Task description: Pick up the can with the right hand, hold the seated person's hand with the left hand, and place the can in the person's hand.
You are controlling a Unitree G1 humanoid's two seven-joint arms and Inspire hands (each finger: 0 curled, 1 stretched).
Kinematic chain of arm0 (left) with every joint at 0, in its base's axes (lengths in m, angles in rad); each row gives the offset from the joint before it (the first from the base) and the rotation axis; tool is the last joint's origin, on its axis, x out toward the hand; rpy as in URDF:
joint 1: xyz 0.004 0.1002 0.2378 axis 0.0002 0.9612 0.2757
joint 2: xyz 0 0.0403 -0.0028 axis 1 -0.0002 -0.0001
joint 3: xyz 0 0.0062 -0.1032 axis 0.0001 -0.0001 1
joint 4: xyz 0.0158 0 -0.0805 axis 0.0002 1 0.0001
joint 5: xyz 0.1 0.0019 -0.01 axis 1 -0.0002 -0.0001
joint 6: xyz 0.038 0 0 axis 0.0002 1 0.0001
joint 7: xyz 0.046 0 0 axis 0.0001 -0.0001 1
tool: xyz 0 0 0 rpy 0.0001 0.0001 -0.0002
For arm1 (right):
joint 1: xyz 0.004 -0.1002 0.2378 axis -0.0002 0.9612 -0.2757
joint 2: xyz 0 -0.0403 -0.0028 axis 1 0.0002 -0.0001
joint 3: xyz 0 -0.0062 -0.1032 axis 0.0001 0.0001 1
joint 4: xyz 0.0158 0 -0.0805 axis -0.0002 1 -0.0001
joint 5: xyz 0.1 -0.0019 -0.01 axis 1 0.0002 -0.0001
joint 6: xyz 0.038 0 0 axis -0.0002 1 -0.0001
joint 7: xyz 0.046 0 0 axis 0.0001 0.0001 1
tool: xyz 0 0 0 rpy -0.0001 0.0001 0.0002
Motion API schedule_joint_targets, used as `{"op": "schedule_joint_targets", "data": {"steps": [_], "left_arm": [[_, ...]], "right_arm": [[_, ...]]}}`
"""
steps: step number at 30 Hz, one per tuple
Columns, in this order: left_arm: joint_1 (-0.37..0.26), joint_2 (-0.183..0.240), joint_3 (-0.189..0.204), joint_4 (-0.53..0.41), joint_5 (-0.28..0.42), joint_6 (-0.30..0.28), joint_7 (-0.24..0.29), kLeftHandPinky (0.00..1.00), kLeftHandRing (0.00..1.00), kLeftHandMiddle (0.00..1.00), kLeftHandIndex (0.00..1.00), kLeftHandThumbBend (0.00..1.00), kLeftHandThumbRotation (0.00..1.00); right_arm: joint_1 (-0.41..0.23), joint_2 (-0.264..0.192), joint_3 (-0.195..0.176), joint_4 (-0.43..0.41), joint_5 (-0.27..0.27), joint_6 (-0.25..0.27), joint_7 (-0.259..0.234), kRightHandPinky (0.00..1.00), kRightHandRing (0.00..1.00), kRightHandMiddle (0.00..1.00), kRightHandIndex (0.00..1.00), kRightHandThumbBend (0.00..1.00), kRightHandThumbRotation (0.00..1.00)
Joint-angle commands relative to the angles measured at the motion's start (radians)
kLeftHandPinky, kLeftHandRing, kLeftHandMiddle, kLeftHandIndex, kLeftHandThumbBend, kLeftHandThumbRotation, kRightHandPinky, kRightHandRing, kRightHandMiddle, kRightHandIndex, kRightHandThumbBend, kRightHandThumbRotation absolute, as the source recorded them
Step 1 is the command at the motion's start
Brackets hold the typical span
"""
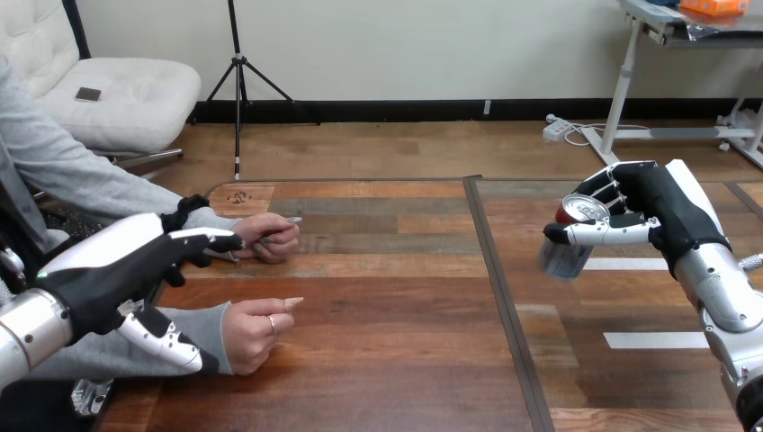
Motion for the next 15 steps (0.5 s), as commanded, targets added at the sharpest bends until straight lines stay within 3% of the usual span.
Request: {"op": "schedule_joint_targets", "data": {"steps": [1,12,15], "left_arm": [[-0.078,0.031,-0.019,0.022,0.027,-0.007,0.038,0.74,0.85,0.9,0.88,1.0,0.12],[-0.096,0.031,-0.053,0.069,0.106,0.019,0.098,0.82,0.89,0.91,0.89,1.0,0.16],[-0.101,0.035,-0.063,0.095,0.131,-0.003,0.128,0.83,0.89,0.9,0.88,1.0,0.17]], "right_arm": [[-0.069,-0.011,-0.023,-0.057,0.034,-0.027,0.004,0.36,0.39,0.43,0.44,0.86,0.0],[-0.068,-0.012,-0.02,-0.063,0.028,-0.013,0.0,0.36,0.39,0.43,0.44,0.85,0.0],[-0.067,-0.011,-0.02,-0.065,0.028,-0.013,-0.001,0.35,0.38,0.43,0.44,0.86,0.0]]}}
